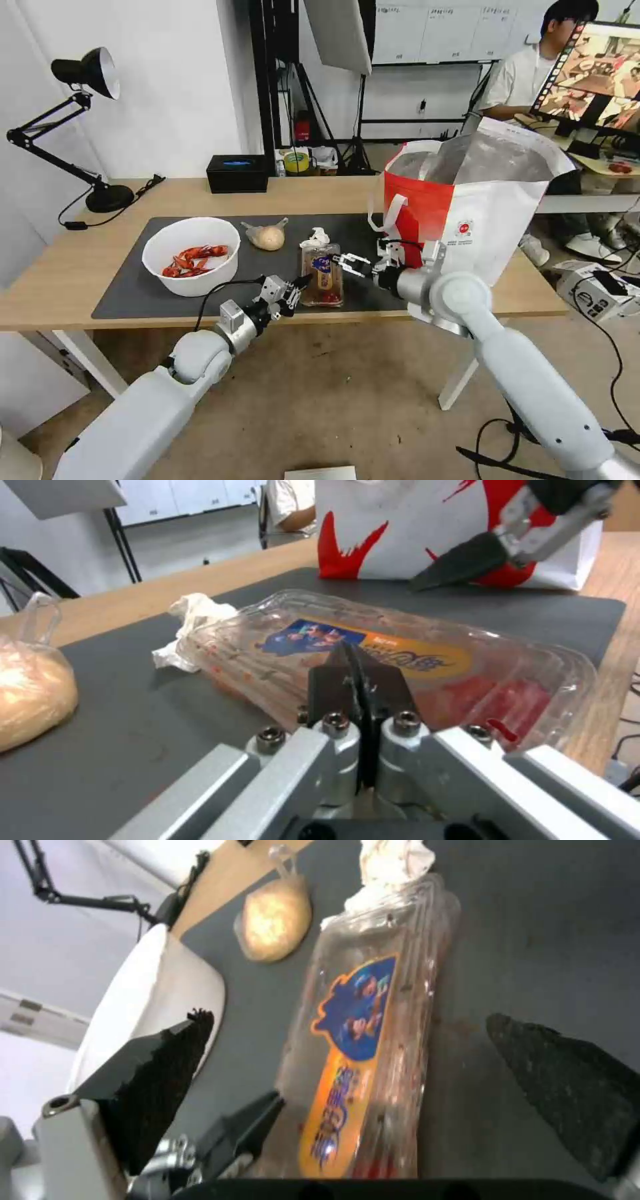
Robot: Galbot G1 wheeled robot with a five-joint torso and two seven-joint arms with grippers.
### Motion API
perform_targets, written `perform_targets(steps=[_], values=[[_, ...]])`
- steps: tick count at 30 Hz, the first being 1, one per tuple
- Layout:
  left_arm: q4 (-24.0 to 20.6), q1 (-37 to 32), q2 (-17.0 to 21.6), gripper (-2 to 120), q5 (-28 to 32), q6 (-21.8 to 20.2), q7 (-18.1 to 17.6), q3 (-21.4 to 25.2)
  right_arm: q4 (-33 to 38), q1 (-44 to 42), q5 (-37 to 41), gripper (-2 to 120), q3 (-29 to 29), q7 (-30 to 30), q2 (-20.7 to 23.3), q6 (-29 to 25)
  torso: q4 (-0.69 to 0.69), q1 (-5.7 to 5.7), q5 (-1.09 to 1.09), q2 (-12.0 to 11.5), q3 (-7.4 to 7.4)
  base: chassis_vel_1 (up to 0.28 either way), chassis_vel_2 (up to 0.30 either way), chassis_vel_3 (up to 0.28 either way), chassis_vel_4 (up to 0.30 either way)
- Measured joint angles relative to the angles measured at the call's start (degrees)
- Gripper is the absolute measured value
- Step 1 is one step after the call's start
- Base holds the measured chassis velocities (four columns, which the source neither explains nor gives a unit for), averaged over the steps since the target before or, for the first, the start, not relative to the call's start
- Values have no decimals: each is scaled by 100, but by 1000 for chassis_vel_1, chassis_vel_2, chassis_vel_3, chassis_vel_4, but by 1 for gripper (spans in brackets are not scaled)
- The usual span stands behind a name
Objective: Pick up the trash from the table and place it into the takeout bag.
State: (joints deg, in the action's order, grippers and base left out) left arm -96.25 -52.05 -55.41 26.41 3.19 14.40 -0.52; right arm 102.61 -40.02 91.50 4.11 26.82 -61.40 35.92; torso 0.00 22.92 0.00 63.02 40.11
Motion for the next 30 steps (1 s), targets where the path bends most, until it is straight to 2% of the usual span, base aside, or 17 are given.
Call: perform_targets(steps=[9, 20, 30], values=[[-72, -55, 79, 0, 36, 62, 197, 2, -345, 366, 167, 100, -207, 317, -247, 135, 0, 0, 0, 0, 0, 0, 0, 0, 0], [-82, -128, 86, 0, 37, 83, 207, 20, -578, 623, 468, 100, -362, 820, -480, 407, 0, 0, 0, 0, 0, 0, 0, 0, 0], [-87, -147, 100, 0, 27, 94, 206, 28, -629, 631, 479, 100, -406, 1015, -585, 543, 0, 0, 0, 0, 0, 0, 0, 0, 0]])
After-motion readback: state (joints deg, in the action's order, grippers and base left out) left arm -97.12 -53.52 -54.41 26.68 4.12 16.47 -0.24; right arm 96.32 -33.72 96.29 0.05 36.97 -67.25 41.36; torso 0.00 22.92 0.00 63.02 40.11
